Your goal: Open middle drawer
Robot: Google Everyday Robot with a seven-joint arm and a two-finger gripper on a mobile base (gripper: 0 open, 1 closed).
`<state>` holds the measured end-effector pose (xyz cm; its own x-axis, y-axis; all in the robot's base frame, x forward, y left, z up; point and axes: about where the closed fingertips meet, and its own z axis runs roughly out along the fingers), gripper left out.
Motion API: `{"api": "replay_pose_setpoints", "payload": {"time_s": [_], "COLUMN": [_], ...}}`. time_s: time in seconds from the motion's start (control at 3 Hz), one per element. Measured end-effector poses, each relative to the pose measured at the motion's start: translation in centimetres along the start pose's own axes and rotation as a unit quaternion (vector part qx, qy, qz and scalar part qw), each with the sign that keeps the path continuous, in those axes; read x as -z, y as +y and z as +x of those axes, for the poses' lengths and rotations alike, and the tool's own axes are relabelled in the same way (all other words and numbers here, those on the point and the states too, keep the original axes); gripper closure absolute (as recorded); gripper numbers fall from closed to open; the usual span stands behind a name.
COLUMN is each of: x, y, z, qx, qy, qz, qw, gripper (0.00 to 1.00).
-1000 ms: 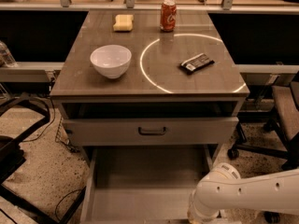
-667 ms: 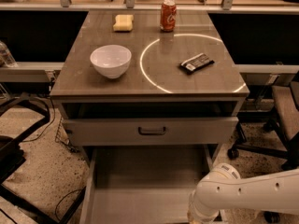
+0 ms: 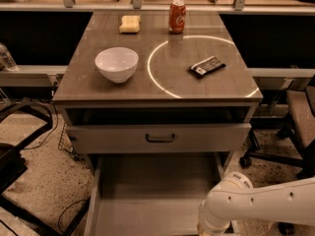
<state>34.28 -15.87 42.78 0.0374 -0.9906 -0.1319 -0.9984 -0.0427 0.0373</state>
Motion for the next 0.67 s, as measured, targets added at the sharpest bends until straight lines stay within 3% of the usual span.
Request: {"api": "replay_pose_setpoints", "payload": {"time_s": [0.33,0.67], "x": [-0.07,-0.1], "y": [0.1,0.15], "z": [0.01,0.02], "qx": [0.0,0.0], "qy": [0.0,0.0], "qz": [-0.001,-0.002], "qw": [1.0,1.0], "gripper": [0.04,0.0]}}
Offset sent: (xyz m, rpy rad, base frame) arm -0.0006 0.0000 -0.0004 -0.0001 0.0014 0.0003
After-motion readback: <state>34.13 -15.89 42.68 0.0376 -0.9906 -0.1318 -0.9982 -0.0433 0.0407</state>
